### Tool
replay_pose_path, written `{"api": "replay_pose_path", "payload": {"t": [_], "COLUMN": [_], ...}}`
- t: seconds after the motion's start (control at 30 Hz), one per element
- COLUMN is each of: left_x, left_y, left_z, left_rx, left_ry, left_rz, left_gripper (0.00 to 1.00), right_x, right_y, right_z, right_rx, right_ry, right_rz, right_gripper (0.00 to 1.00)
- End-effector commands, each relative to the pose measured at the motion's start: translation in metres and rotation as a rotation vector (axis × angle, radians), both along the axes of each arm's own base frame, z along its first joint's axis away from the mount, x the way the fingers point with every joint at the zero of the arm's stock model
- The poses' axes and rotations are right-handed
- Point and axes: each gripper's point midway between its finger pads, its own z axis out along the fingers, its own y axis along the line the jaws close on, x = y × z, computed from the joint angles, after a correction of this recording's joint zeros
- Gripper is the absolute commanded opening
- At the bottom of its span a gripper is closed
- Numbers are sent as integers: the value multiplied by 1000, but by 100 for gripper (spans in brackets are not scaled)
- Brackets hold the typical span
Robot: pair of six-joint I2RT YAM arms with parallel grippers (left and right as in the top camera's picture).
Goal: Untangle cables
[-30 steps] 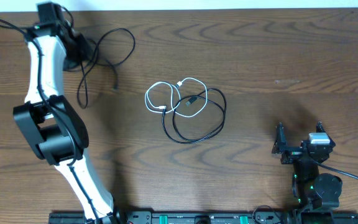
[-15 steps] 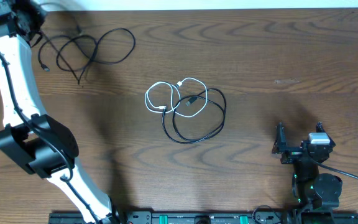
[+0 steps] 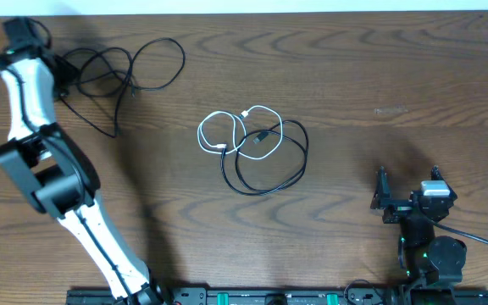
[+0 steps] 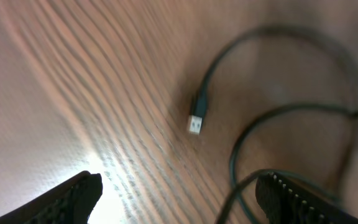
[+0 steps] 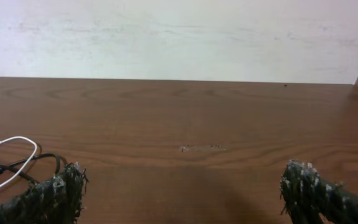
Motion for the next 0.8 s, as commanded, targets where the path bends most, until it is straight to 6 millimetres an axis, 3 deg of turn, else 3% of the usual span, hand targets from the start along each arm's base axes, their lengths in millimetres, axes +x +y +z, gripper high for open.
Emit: {"api": "replay_pose_path", "payload": {"t": [0.0, 0.13, 0.2, 0.27, 0.33, 0.43, 0.53, 0.77], "left_x": [9, 16, 18, 19, 20, 19, 14, -9], "left_y": [-10, -55, -84, -113, -145, -179, -193, -212], "left_z": [116, 180, 199, 202, 192, 160, 123, 59], "left_rx": [49, -17, -60, -115, -164, -174, -118, -130], "left_ry": [-236, -405, -448, -450, -408, -286, -129, 138], "left_rz": [-54, -186, -257, -323, -377, -434, -421, -485], "left_gripper": [84, 85, 84, 82, 79, 71, 71, 63], "right_x": [0, 0, 0, 0, 0, 0, 0, 0], "right_y": [3, 3, 3, 3, 3, 3, 3, 3], "right_z": [-1, -1, -1, -1, -1, -1, -1, -1], "right_rx": [14, 14, 14, 14, 14, 14, 14, 14], "right_ry": [1, 1, 1, 1, 1, 1, 1, 1], "right_rz": [10, 10, 10, 10, 10, 10, 10, 10], "right_gripper": [99, 99, 99, 99, 99, 99, 99, 99]}}
